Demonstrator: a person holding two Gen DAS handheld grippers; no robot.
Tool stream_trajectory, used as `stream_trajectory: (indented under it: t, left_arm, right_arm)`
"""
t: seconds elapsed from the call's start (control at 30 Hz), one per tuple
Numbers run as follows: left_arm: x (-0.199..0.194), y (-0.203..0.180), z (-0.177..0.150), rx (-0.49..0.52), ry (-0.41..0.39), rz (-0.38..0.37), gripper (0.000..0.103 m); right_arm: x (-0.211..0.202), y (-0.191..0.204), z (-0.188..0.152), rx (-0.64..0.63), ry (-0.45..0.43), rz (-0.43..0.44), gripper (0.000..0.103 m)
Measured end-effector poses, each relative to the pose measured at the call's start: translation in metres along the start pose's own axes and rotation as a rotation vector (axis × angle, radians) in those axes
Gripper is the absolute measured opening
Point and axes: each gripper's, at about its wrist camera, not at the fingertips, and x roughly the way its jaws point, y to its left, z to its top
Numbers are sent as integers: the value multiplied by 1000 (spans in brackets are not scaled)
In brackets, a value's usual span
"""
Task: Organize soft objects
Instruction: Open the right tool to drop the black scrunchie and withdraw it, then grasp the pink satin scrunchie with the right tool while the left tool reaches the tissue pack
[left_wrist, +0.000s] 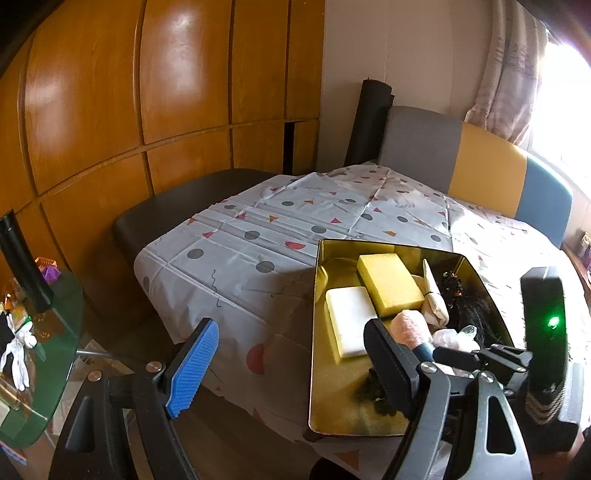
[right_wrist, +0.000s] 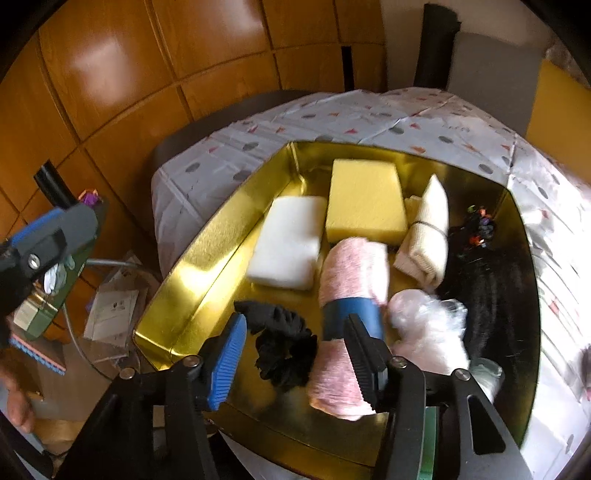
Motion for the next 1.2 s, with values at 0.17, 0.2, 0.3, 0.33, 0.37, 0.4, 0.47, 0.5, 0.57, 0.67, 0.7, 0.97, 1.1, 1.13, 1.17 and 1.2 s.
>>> stream_trajectory:
  t: [0.17, 0.2, 0.3, 0.33, 0.37, 0.4, 0.47, 0.5, 0.57, 0.67, 0.7, 0.97, 1.1, 1.13, 1.17, 1.2]
  left_arm:
    - [-5, -7, 2, 21, -10, -5, 82]
    - [-6, -9, 2, 24, -12, -7, 82]
    - [-7, -18, 5, 53, -16, -19, 82]
    - [-7, -22, 6, 64, -17, -24, 82]
    - [-8, -28, 7, 76, -18, -31, 82]
    - [-8, -32, 7, 85, -19, -38, 82]
    - [-9, -46, 9, 114, -21, -57, 82]
    - [-9, -52, 9, 127, -20, -66, 82]
    - [-8, -70, 10, 162, -14, -96, 82]
    - [-8, -95, 10, 206, -12, -137, 82]
    - [-7, -103, 9, 220, -8, -155, 82]
    - [-6, -168, 7, 307, 51, -334, 82]
    - [-6, -201, 3, 364, 78, -382, 82]
    - [-5, -208, 3, 374, 85, -399, 82]
    - [-4, -217, 2, 387, 92, -413, 82]
    - [-3, -224, 2, 400, 96, -418, 82]
  right_arm:
    - [-22, -14, -1, 31, -53, -19, 58]
    - [-27, -18, -2, 35, -64, -30, 60]
    - [-45, -33, -6, 46, -96, -62, 63]
    - [-55, -43, -9, 60, -114, -79, 63]
    - [-63, -52, -12, 73, -127, -92, 65]
    - [-68, -59, -14, 84, -135, -105, 67]
    - [-86, -84, -23, 123, -157, -149, 69]
    - [-91, -92, -27, 136, -162, -162, 69]
    - [-107, -119, -38, 178, -173, -210, 70]
    - [-129, -161, -58, 242, -174, -287, 71]
    - [-136, -177, -66, 270, -172, -315, 71]
    - [-187, -310, -138, 560, -140, -532, 74]
    - [-200, -362, -175, 736, -127, -561, 74]
    - [-201, -371, -182, 770, -124, -566, 74]
    - [-200, -381, -189, 805, -124, -565, 74]
    - [-199, -385, -191, 820, -125, -559, 74]
